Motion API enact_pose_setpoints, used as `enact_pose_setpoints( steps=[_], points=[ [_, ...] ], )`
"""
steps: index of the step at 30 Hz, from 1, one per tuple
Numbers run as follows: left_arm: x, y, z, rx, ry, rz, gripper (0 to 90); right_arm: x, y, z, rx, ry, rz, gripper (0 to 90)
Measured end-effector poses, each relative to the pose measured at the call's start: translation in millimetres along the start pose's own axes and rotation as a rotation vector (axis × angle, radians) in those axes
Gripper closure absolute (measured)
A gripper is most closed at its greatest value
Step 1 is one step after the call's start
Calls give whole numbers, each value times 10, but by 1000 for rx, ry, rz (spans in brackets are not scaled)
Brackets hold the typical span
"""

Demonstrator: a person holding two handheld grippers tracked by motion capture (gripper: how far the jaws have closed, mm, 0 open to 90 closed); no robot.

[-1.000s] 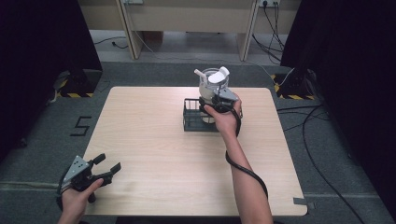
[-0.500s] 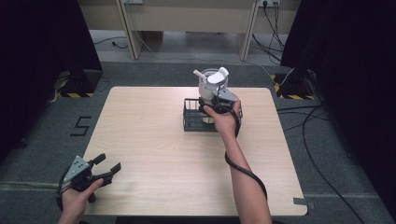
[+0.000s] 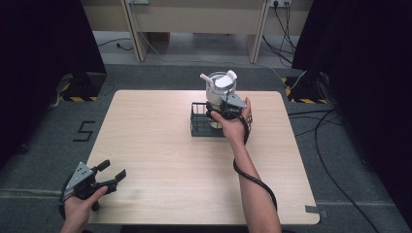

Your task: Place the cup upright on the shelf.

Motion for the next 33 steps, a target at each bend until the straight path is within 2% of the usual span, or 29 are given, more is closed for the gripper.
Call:
enact_pose_setpoints(
  steps=[9,33],
  points=[
    [2,1,0,4,-1,0,165,-52,5,-16,-6,17,4,18],
    [7,6,-2,5,0,-1,165,-305,-22,-33,-8,12,-4,30]
  ],
)
Point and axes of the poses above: each handheld gripper's, and its own axes: x roughly forward along the jaws, z roughly out of its underside, y roughly to its right, the point moved 5 cm from there along x, roughly forward along the jaws, and after that the axes turned 13 degrees about y, right-handed, at the moved point
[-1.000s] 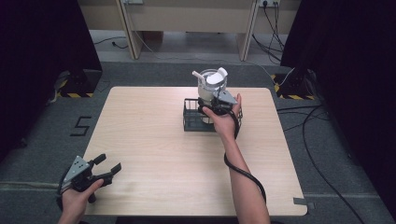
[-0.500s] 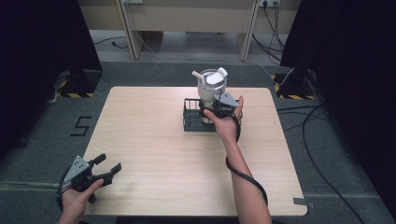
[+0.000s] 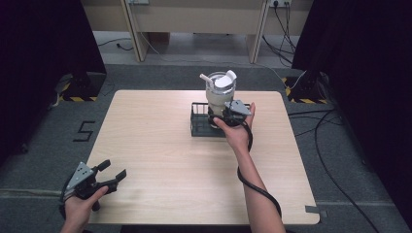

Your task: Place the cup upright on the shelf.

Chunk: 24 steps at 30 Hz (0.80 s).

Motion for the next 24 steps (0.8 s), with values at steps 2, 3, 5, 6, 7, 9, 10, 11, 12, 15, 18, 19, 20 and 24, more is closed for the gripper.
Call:
enact_pose_setpoints(
  steps=[2,3,5,6,7,9,10,11,12,15,18,19,20,24],
  points=[
    [0,0,0,1,0,0,165,-21,7,-11,-1,3,2,32],
    [0,0,0,1,0,0,164,-31,9,-16,-2,4,1,33],
    [0,0,0,0,0,-1,165,-58,14,-21,0,3,-1,36],
    [1,0,1,0,-1,-1,165,-72,16,-22,-1,3,-2,38],
    [1,0,1,0,-1,-1,164,-87,17,-21,-2,1,-2,38],
    [1,2,0,0,0,0,164,-120,23,-20,-2,-1,-2,42],
    [1,3,0,1,0,1,164,-120,23,-20,-2,-1,-2,42],
    [0,2,0,2,-2,0,164,-157,30,-17,-3,-2,-1,44],
    [0,2,0,2,-2,0,164,-157,30,-17,-3,-2,-1,44],
    [1,3,-1,1,-1,-1,164,-228,39,-2,-2,-10,-2,49],
    [1,3,0,0,-1,-2,164,-260,46,-2,-1,-10,-2,49],
    [1,3,0,1,-1,-1,164,-288,59,-3,-1,-9,2,52],
    [0,3,0,1,-1,-2,164,-288,59,-3,-1,-9,2,52],
    [0,1,2,1,-2,-2,164,-347,89,-6,0,-13,9,58]
  ],
)
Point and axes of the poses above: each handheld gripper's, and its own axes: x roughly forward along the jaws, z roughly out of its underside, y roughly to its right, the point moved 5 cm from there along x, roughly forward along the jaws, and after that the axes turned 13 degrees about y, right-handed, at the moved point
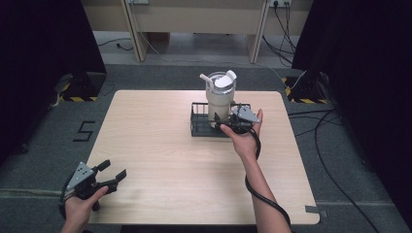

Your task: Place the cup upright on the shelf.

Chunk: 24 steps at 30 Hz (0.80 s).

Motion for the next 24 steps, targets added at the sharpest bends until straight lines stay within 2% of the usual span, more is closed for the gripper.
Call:
enact_pose_setpoints(
  steps=[24],
  points=[
    [-8,-3,-1,7,-3,-3,163,-365,103,88,6,-12,21,85]
  ],
)
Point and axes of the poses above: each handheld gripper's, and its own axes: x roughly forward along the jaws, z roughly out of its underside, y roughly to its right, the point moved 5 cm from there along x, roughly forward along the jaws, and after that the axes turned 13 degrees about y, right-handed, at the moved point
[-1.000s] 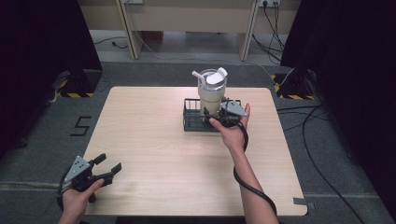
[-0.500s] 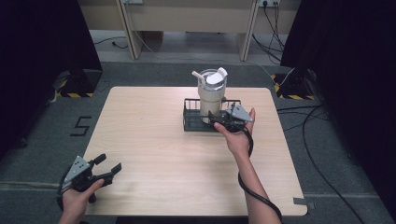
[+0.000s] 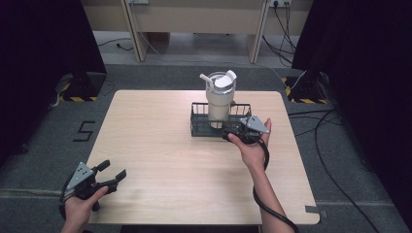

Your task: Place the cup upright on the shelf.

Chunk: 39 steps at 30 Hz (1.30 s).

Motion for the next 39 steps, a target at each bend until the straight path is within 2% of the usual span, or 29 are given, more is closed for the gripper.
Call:
enact_pose_setpoints(
  steps=[28,39],
  points=[
    [-3,2,1,2,-2,-6,161,-424,114,128,6,-16,24,96],
    [-2,2,2,3,-3,-8,161,-598,194,192,11,-24,49,100]
  ],
)
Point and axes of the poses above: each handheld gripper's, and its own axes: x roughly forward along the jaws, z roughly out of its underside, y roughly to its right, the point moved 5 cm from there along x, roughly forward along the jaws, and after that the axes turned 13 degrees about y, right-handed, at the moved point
